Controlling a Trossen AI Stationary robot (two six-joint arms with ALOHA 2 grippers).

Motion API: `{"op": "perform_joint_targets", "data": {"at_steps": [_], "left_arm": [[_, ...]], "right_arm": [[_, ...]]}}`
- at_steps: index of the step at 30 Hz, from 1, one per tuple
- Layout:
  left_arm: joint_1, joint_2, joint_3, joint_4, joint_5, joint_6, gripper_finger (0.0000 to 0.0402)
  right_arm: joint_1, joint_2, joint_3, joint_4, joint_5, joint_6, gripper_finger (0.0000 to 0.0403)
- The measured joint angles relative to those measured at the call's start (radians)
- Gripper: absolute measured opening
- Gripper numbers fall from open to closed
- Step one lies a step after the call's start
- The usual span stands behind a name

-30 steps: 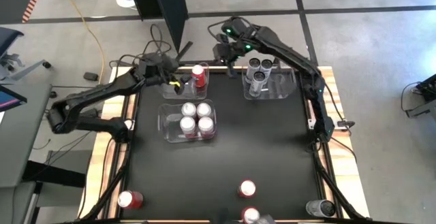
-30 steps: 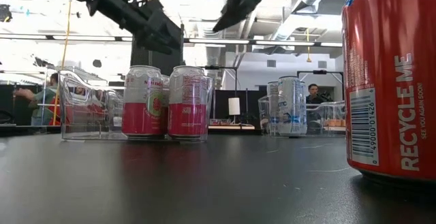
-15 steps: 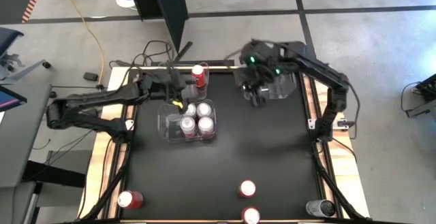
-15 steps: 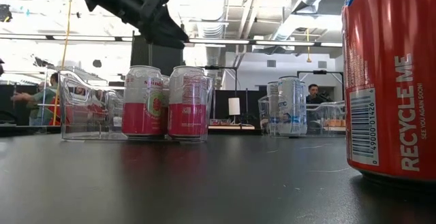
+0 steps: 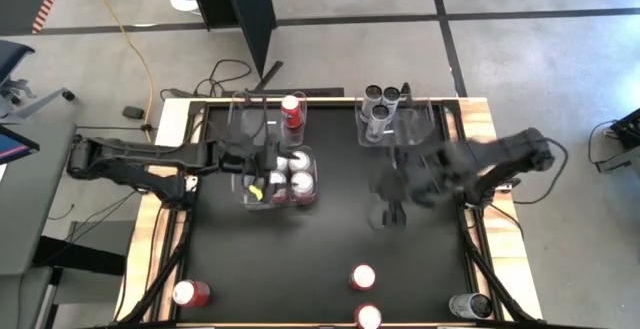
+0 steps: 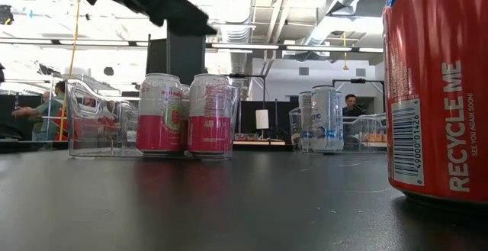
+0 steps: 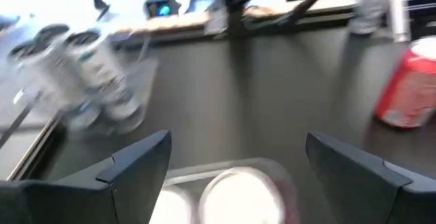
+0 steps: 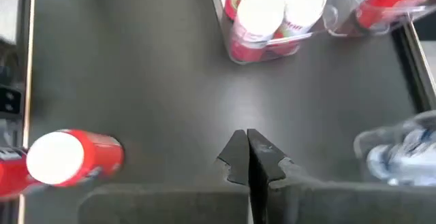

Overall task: Sort soda cans
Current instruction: Put the top orange soda can into the top left transparent bin

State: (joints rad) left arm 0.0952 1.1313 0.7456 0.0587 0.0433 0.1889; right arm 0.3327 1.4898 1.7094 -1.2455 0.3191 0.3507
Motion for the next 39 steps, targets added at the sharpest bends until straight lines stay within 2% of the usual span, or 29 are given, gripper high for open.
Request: {"op": "perform_joint_targets", "data": {"at_steps": [2, 5, 9, 11, 16, 24, 30, 39], "left_arm": [[-0.049, 0.000, 0.000, 0.025, 0.012, 0.026, 0.0336], [-0.122, 0.006, 0.000, 0.032, 0.084, 0.079, 0.0336], [-0.220, 0.063, -0.001, 0.062, 0.109, 0.128, 0.0336], [-0.262, 0.112, 0.001, 0.140, 0.110, 0.149, 0.0336], [-0.325, 0.268, 0.015, 0.294, 0.143, 0.159, 0.0336], [-0.330, 0.523, 0.116, 0.436, 0.249, 0.081, 0.0349], [-0.342, 0.699, 0.230, 0.455, 0.292, 0.060, 0.0357], [-0.346, 0.863, 0.351, 0.518, 0.423, 0.032, 0.0358]], "right_arm": [[0.087, -0.027, -0.078, 0.053, 0.077, 0.111, 0.0017], [0.207, -0.037, -0.162, 0.107, 0.185, 0.262, 0.0039], [0.319, -0.009, -0.215, 0.139, 0.257, 0.410, 0.0073], [0.348, 0.024, -0.222, 0.149, 0.277, 0.459, 0.0090], [0.357, 0.111, -0.226, 0.216, 0.281, 0.518, 0.0141], [0.393, 0.173, -0.226, 0.280, 0.265, 0.539, 0.0222], [0.427, 0.163, -0.224, 0.298, 0.338, 0.545, 0.0232], [0.426, 0.164, -0.223, 0.296, 0.346, 0.560, 0.0228]]}}
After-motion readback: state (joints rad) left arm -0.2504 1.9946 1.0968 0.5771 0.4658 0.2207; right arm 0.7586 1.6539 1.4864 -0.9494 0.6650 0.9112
